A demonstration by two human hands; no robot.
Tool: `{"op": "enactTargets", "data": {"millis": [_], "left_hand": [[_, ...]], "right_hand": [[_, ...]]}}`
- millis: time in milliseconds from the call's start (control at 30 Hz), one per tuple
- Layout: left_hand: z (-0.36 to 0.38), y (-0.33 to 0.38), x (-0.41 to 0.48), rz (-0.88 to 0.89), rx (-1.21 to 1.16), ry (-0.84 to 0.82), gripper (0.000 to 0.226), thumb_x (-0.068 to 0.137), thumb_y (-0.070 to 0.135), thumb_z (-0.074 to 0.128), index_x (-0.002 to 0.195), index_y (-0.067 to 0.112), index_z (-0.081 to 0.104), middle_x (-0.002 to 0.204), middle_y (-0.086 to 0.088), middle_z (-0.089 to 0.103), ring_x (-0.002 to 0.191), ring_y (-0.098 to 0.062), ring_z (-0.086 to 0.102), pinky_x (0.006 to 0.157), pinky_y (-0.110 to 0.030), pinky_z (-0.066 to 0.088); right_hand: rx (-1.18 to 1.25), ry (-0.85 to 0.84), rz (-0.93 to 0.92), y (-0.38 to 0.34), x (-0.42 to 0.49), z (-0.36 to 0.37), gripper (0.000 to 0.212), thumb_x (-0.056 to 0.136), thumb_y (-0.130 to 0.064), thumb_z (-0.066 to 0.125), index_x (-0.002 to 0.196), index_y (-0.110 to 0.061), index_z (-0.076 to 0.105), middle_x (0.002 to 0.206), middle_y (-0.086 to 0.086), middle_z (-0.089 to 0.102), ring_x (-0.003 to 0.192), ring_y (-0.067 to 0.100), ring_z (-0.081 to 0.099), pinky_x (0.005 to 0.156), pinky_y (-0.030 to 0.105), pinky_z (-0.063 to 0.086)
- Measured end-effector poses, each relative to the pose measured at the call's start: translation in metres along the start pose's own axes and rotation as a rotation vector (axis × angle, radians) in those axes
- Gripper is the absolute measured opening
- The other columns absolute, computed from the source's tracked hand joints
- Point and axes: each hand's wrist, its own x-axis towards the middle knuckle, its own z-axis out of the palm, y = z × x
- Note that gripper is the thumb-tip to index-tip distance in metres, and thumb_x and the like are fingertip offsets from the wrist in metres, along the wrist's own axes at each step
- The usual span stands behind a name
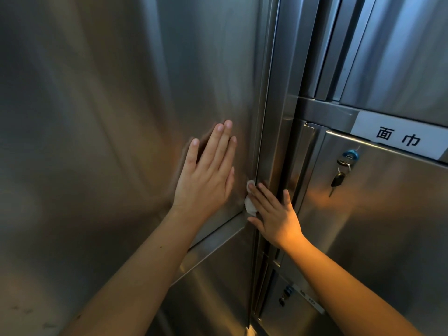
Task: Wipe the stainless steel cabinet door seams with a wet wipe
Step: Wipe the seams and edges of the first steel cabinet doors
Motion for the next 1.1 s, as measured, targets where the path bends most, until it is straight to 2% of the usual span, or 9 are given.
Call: {"op": "enactTargets", "data": {"millis": [133, 333, 433, 600, 833, 933, 1100], "left_hand": [[-0.004, -0.002, 0.011, -0.037, -0.063, 0.006, 0.052, 0.094, 0.025, 0.027, 0.141, 0.007, 0.036, 0.149, -0.012, 0.029, 0.138, -0.023, 0.025, 0.111, -0.043, 0.008], [-0.012, -0.011, 0.043, -0.122, -0.102, -0.030, 0.055, 0.095, 0.030, 0.022, 0.143, 0.007, 0.030, 0.151, -0.011, 0.024, 0.140, -0.025, 0.019, 0.111, -0.044, 0.002], [-0.014, -0.019, 0.058, -0.124, -0.057, -0.025, 0.055, 0.094, 0.031, 0.022, 0.144, 0.008, 0.030, 0.152, -0.010, 0.024, 0.140, -0.025, 0.020, 0.110, -0.045, 0.004], [-0.020, -0.027, 0.079, -0.157, -0.063, -0.002, 0.056, 0.094, 0.031, 0.023, 0.144, 0.008, 0.029, 0.152, -0.009, 0.023, 0.140, -0.025, 0.019, 0.110, -0.046, 0.004], [-0.032, -0.047, 0.118, -0.219, -0.064, 0.065, 0.054, 0.093, 0.029, 0.025, 0.142, 0.007, 0.032, 0.151, -0.009, 0.026, 0.139, -0.024, 0.022, 0.110, -0.046, 0.005], [-0.040, -0.059, 0.135, -0.244, -0.074, 0.074, 0.054, 0.094, 0.029, 0.025, 0.142, 0.007, 0.031, 0.151, -0.010, 0.024, 0.140, -0.025, 0.019, 0.110, -0.046, 0.001], [-0.055, -0.079, 0.163, -0.282, -0.022, 0.069, 0.056, 0.094, 0.032, 0.018, 0.145, 0.009, 0.025, 0.154, -0.008, 0.018, 0.142, -0.026, 0.011, 0.108, -0.048, -0.008]], "right_hand": [[-0.048, 0.001, 0.049, 0.008, 0.013, -0.021, 0.064, 0.090, -0.051, -0.002, 0.146, -0.025, 0.013, 0.152, -0.010, 0.002, 0.131, 0.011, -0.039, 0.101, 0.048, -0.029], [-0.010, 0.038, 0.067, 0.026, 0.045, -0.056, 0.065, 0.086, -0.051, -0.014, 0.143, -0.021, -0.019, 0.145, -0.006, -0.034, 0.126, 0.009, -0.045, 0.093, 0.049, -0.037], [-0.031, 0.092, 0.100, 0.036, 0.057, -0.073, 0.064, 0.088, -0.051, -0.008, 0.144, -0.022, -0.011, 0.146, -0.004, -0.027, 0.134, 0.012, -0.028, 0.099, 0.052, -0.028], [0.017, 0.131, 0.075, 0.050, 0.077, -0.098, 0.066, 0.084, -0.054, -0.013, 0.140, -0.021, -0.024, 0.140, -0.005, -0.039, 0.128, 0.015, -0.040, 0.097, 0.052, -0.033], [-0.010, 0.243, 0.129, 0.073, 0.114, -0.144, 0.069, 0.082, -0.057, -0.013, 0.140, -0.021, -0.024, 0.139, -0.004, -0.041, 0.128, 0.017, -0.043, 0.092, 0.051, -0.039], [-0.028, 0.301, 0.141, 0.086, 0.130, -0.166, 0.071, 0.083, -0.059, -0.010, 0.142, -0.021, -0.022, 0.141, -0.004, -0.039, 0.128, 0.017, -0.043, 0.093, 0.051, -0.039], [-0.049, 0.380, 0.125, 0.107, 0.147, -0.199, 0.070, 0.085, -0.059, -0.002, 0.143, -0.021, -0.013, 0.150, -0.006, -0.023, 0.135, 0.018, -0.031, 0.096, 0.048, -0.038]]}}
